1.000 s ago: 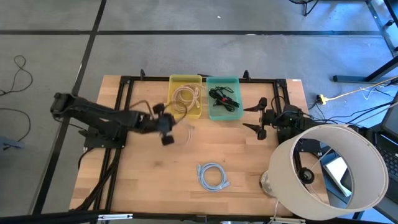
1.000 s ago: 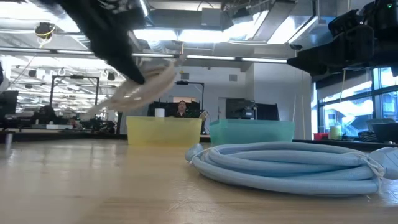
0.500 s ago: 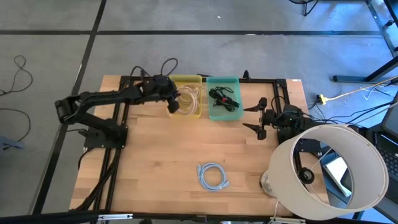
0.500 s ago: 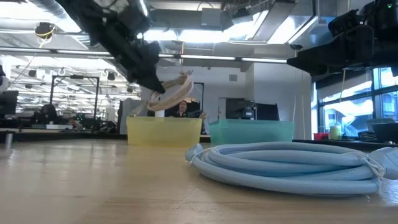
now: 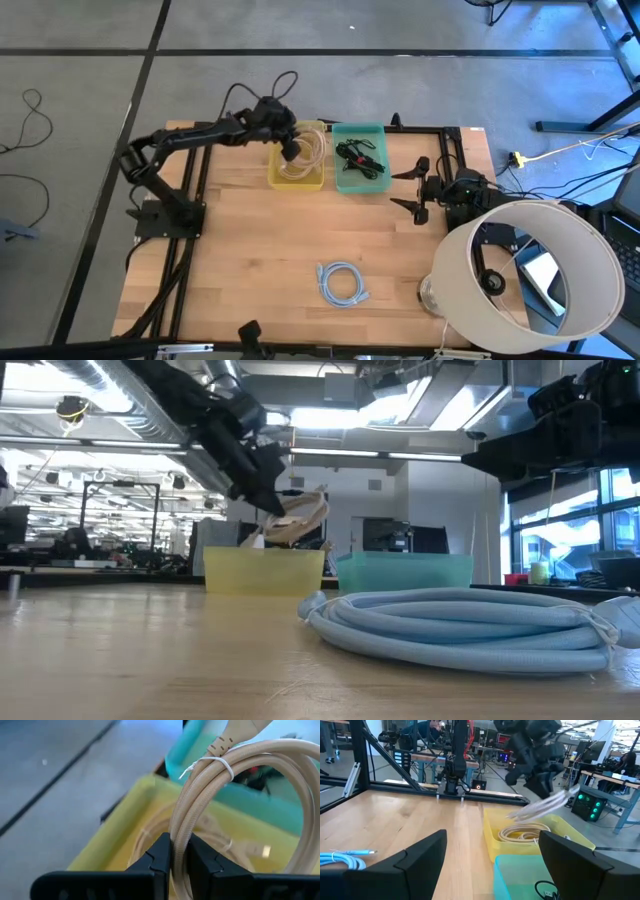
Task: Pick & Place USB Port
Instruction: Put the light brown HDMI cable into the yellow bin, then put the light blue HDMI cable into the yellow bin
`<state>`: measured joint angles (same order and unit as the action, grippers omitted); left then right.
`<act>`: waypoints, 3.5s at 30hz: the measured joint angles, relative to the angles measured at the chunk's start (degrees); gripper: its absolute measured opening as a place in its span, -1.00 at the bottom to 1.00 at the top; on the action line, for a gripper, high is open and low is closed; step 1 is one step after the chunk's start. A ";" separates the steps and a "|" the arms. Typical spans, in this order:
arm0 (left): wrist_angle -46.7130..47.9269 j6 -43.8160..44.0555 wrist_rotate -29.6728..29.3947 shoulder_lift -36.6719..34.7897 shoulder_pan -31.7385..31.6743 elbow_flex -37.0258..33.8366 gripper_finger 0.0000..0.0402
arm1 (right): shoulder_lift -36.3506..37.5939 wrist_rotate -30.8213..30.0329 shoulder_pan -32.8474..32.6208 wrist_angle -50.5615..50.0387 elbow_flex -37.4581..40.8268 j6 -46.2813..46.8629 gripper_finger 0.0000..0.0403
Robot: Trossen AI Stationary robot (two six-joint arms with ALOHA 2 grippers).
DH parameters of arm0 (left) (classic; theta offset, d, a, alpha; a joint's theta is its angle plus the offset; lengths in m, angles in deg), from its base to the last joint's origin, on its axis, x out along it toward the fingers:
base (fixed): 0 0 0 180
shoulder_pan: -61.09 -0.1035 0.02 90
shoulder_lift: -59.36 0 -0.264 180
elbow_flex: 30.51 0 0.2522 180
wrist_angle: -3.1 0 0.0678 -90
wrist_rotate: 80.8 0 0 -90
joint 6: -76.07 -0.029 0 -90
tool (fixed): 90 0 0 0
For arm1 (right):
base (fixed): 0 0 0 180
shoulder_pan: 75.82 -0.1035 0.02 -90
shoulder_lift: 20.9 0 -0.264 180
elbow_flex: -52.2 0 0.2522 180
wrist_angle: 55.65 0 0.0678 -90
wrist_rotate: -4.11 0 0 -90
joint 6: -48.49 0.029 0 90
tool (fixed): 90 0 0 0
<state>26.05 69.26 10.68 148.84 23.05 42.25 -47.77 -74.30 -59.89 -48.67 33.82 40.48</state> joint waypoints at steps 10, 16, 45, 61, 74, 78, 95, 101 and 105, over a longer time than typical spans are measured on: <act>8.68 0.54 -4.71 7.78 0.07 2.36 -0.84 | 0.00 -0.01 0.00 0.00 0.00 0.00 0.59; 8.50 0.66 -4.70 10.83 0.04 2.45 -0.84 | 0.00 0.00 -0.01 0.01 0.00 0.00 0.59; 12.25 12.40 16.09 -7.46 7.13 2.43 0.09 | 0.00 -0.01 0.01 0.01 0.00 0.00 0.60; 10.51 10.62 -1.29 -2.08 44.27 2.34 0.07 | 0.00 0.00 0.01 -0.01 0.00 0.00 0.60; 2.26 12.15 -2.86 16.01 49.61 7.38 0.06 | 0.00 -0.01 0.00 0.00 0.00 0.00 0.59; 1.86 14.54 0.68 17.56 49.59 9.53 0.07 | 0.01 -0.02 0.00 0.01 0.00 0.00 0.59; -3.95 21.44 4.59 23.36 50.93 10.23 0.04 | 0.00 -0.02 0.01 -0.03 0.00 0.00 0.59; -4.64 23.73 5.43 25.77 50.75 10.19 0.06 | 0.00 0.00 0.01 -0.01 0.00 0.00 0.59; -5.61 25.06 5.99 27.21 50.66 10.30 0.04 | 0.00 0.00 0.01 -0.01 0.00 0.00 0.59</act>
<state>20.44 94.33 16.67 176.05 73.71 52.55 -47.77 -74.30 -59.88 -48.68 33.82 40.48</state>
